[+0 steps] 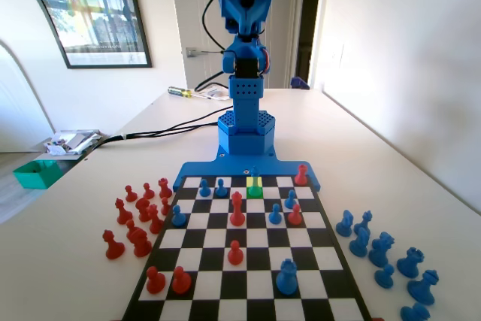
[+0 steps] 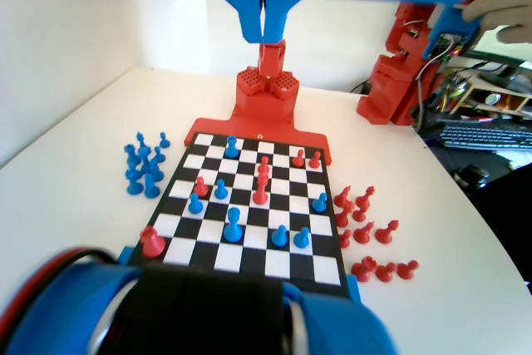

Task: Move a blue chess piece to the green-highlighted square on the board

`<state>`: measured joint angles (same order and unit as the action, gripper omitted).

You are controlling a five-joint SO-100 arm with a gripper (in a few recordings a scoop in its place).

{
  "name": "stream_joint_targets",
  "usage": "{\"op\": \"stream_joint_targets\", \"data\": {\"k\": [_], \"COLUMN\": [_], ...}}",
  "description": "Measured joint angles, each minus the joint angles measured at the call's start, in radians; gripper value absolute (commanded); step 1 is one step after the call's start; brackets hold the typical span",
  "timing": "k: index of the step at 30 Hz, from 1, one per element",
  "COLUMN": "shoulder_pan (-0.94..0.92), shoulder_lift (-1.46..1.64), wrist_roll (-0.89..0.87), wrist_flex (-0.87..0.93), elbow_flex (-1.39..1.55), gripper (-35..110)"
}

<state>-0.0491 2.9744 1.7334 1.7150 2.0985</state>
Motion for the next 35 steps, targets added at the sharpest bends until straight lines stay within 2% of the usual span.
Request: {"op": "stream_joint_targets", "data": {"k": [9, 35], "shoulder_pan": [0.011, 0.026], "shoulder_lift": [0.06, 0.078], "wrist_roll": [-0.018, -0.009], "wrist_flex": [-0.124, -0.126], "elbow_flex": [0.077, 0.094], "gripper": [1, 1]}}
